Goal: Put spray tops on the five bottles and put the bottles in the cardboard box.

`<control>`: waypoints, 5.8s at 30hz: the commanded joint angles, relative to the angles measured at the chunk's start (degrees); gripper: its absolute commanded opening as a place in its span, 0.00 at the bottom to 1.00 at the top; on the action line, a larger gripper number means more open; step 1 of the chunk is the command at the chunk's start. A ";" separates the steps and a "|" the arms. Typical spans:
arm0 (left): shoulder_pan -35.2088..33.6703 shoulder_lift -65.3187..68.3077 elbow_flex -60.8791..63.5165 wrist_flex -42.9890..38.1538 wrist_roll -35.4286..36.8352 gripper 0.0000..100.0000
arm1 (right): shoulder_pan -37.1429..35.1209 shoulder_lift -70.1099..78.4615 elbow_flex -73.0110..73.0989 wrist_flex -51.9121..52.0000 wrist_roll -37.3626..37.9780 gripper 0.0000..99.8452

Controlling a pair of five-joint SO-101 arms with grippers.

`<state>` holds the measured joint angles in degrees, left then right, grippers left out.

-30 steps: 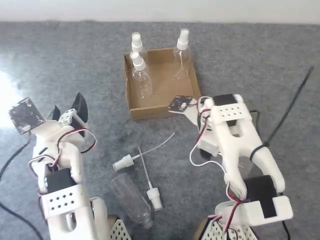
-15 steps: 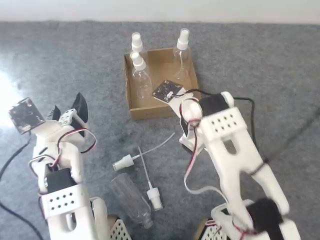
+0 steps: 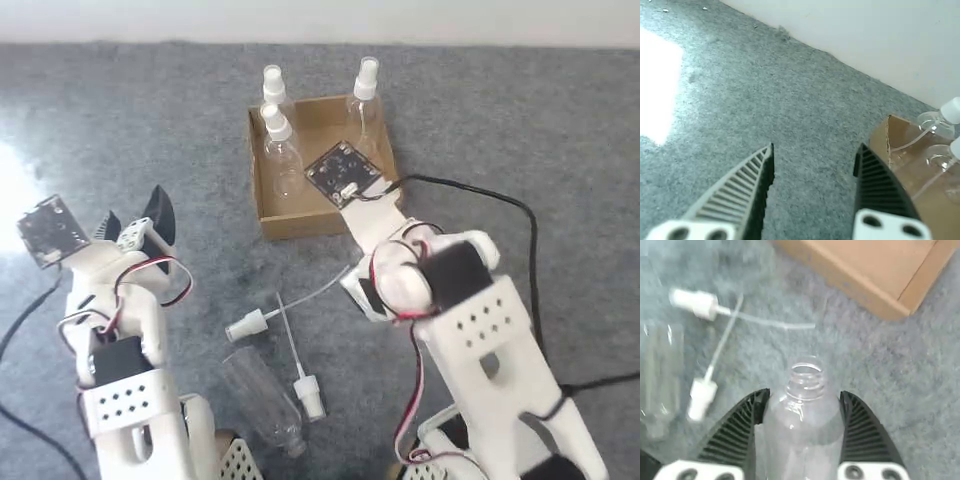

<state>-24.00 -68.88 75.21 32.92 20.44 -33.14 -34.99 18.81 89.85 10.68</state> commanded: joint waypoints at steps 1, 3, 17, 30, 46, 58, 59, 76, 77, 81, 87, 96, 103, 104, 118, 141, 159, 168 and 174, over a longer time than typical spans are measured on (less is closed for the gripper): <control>0.18 -0.53 -0.40 -1.41 -0.53 0.25 | -1.10 -5.32 -3.34 -3.30 -5.54 0.08; 0.18 -0.53 -0.40 -1.41 -0.53 0.25 | -1.10 -6.29 -3.34 -3.91 -8.00 0.08; 0.26 -0.53 -0.48 -1.32 -0.53 0.25 | 3.03 -11.74 11.96 -16.40 -11.60 0.08; 2.73 -0.53 -1.80 1.76 -2.73 0.25 | 6.55 -36.44 35.25 -32.04 -12.22 0.08; 16.97 -0.18 -14.64 25.23 -11.96 0.25 | 18.77 -44.18 49.32 -49.98 -21.63 0.08; 27.25 0.00 -17.19 35.34 -20.75 0.25 | 19.12 -44.09 51.78 -53.76 -21.36 0.08; 27.34 0.00 -17.36 35.96 -20.84 0.25 | 19.12 -44.09 51.87 -53.85 -21.36 0.08; 36.40 3.78 -17.71 42.11 -28.57 0.25 | 22.20 -44.09 51.87 -54.99 -21.63 0.08; 36.40 6.24 -18.15 41.93 -28.84 0.25 | 22.20 -44.09 51.87 -54.99 -21.63 0.08; 36.40 18.55 -23.43 42.29 -28.75 0.25 | 22.20 -44.09 51.87 -55.08 -21.54 0.08; 36.40 32.79 -28.44 42.29 -36.13 0.25 | 22.46 -44.09 51.87 -55.08 -21.45 0.08; 36.40 39.82 -30.37 46.33 -63.21 0.25 | 31.96 -44.62 51.43 -57.63 -21.63 0.08; 36.48 39.74 -35.74 56.18 -78.95 0.25 | 35.56 -44.62 51.43 -57.98 -21.71 0.08; 36.92 39.74 -35.74 56.97 -80.62 0.25 | 35.56 -44.62 51.43 -57.98 -21.71 0.08; 52.75 40.00 -29.93 56.53 -84.04 0.25 | 39.16 -44.70 51.60 -60.35 -21.71 0.08; 67.52 40.26 -12.62 34.64 -81.49 0.25 | 39.08 -44.62 51.69 -60.35 -21.71 0.08; 68.13 40.35 -11.56 31.38 -80.09 0.14 | 37.14 -44.62 51.78 -60.09 -21.36 0.08; 69.19 40.35 -11.56 30.51 -77.98 0.16 | 37.14 -44.62 51.78 -60.09 -21.36 0.08; 70.24 40.44 -11.47 30.51 -78.07 0.16 | 37.14 -44.62 51.78 -60.26 -21.36 0.08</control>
<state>45.71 -28.62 63.96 64.40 -57.89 4.13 -77.80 71.47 30.86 -10.42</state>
